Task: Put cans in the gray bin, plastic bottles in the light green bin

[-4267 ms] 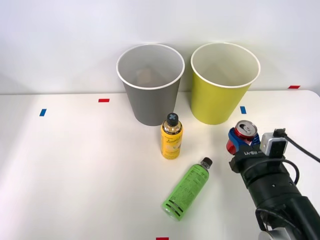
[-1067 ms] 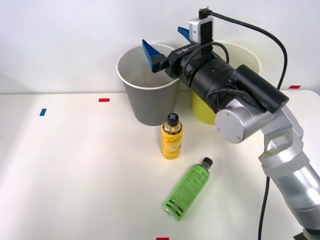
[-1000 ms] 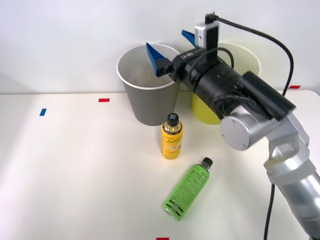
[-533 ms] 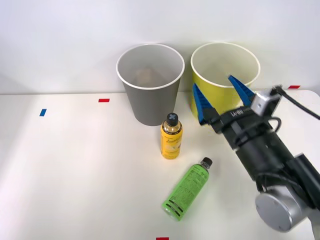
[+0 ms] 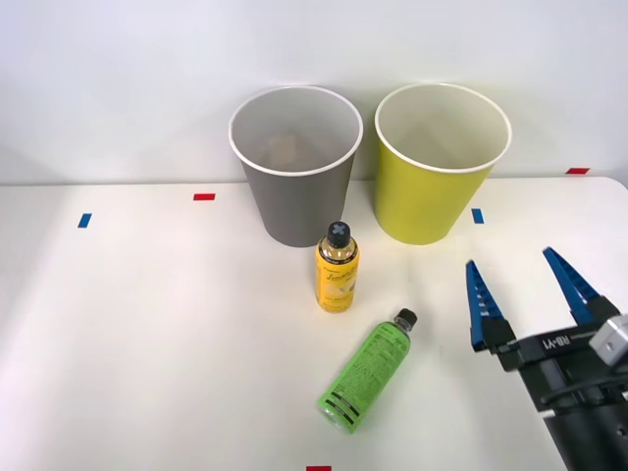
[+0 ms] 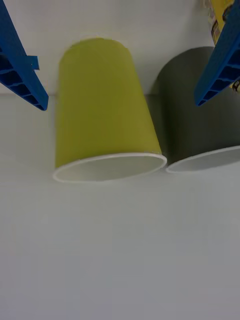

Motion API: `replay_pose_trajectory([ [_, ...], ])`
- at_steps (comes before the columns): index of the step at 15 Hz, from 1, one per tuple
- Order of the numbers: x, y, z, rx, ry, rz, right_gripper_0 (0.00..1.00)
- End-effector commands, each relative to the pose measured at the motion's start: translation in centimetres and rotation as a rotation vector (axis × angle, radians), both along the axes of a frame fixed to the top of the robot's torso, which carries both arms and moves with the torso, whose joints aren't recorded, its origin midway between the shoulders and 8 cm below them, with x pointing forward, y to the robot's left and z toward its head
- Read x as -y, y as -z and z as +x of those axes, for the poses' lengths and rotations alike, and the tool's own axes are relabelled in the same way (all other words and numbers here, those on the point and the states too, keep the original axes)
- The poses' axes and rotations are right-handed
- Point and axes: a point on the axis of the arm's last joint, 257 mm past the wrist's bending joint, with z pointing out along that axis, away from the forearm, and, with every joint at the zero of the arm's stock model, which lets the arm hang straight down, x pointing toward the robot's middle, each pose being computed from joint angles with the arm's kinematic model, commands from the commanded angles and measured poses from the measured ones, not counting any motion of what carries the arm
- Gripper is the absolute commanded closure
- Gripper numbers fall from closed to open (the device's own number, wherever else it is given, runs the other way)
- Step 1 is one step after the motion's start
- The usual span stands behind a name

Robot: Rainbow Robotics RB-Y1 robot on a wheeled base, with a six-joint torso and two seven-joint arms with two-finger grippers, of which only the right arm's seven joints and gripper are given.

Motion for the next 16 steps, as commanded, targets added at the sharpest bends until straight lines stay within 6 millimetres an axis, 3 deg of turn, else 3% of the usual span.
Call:
replay_pose_trajectory([
  [1, 2.3, 2.7, -2.5, -0.067, 0.082, 0.028, 0.0],
  [8, 6.6, 8.1, -5.1, -0.096, 0.296, 0.022, 0.0],
  [16, 8.5, 9.0, -6.2, -0.119, 0.363, 0.037, 0.0],
])
